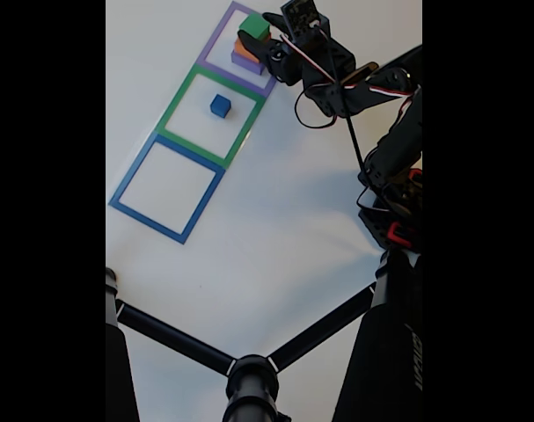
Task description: Tower of hanoi
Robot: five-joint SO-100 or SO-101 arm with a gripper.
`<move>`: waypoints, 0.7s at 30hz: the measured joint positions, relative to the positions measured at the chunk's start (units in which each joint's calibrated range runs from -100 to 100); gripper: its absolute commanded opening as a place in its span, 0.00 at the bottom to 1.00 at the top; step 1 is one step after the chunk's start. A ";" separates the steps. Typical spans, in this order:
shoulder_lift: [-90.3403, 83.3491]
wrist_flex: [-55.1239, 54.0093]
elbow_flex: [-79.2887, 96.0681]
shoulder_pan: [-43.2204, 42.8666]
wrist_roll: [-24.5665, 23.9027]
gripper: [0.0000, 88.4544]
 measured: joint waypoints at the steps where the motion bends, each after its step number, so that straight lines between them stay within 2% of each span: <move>1: 0.08 0.00 0.00 0.00 0.00 0.13; 14: 0.08 -0.81 0.00 0.00 -0.36 0.09; 21: -8.36 8.87 0.00 -2.22 0.00 0.09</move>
